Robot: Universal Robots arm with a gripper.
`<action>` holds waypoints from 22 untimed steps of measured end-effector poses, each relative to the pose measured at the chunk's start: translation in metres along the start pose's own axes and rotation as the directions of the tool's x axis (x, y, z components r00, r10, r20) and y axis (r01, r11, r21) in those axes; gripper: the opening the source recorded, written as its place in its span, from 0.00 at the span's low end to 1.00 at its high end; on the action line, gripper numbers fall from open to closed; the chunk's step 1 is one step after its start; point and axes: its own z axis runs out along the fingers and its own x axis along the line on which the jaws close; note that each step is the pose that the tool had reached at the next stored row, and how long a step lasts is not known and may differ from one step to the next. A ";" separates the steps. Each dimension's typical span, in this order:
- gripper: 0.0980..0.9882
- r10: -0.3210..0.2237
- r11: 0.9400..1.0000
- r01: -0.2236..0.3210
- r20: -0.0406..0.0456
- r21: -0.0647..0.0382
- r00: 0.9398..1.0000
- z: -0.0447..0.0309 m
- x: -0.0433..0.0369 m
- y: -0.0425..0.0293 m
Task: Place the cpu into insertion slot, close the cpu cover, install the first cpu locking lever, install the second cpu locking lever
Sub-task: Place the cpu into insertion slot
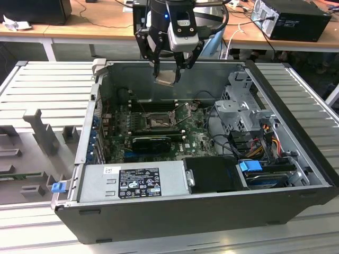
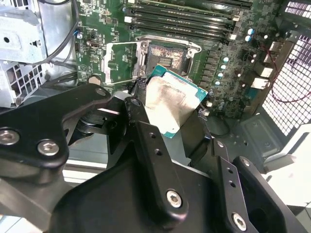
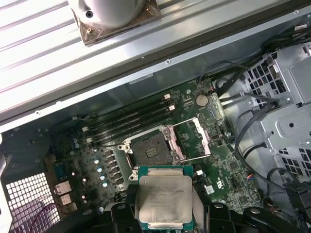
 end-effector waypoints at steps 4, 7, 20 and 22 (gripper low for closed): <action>0.48 0.019 1.000 -0.019 0.002 0.000 1.000 0.0000 0.0000 0.0000; 0.48 0.037 0.999 -0.037 0.003 -0.001 0.999 0.0000 0.0000 0.0000; 0.48 0.104 0.995 -0.104 0.009 -0.002 0.995 0.0001 0.0000 0.0000; 0.48 0.122 0.993 -0.122 0.011 -0.003 0.992 0.0002 0.0000 -0.0001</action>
